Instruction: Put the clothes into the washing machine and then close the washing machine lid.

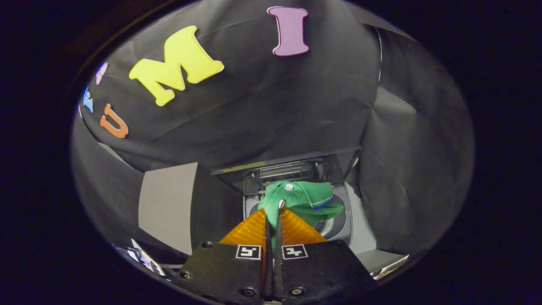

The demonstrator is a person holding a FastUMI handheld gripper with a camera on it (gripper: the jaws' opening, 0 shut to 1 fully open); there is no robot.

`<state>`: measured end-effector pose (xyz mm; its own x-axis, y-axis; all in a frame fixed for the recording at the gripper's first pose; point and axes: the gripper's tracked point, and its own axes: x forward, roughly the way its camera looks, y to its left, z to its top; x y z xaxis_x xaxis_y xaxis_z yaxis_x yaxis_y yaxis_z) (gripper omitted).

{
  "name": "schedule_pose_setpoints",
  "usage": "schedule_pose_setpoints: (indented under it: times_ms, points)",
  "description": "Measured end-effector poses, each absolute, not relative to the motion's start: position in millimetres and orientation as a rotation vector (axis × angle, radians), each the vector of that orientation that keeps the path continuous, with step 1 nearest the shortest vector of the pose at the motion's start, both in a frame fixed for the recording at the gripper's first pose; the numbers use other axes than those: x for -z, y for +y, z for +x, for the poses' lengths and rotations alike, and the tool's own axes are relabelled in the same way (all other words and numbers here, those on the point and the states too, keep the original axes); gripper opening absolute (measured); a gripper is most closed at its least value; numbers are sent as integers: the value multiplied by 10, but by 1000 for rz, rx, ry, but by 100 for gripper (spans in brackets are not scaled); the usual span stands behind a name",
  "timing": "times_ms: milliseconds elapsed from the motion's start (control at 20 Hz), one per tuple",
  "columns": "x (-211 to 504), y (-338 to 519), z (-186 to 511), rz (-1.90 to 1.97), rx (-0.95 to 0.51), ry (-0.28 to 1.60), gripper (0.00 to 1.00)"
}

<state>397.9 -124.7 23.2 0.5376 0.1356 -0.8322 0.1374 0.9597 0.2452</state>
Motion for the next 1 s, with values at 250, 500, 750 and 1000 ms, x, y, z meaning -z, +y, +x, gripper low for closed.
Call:
schedule_pose_setpoints:
  times_ms: [250, 500, 750, 1000]
  points:
    - [132, -1262, 4052, 282, 0, 1054, 5]
    - [472, -1268, 4106, 288, 14, 1100, 5]
    - [794, -1236, 4083, 273, 11, 1150, 5]
    - [1050, -1217, 4050, 252, 11, 1176, 5]
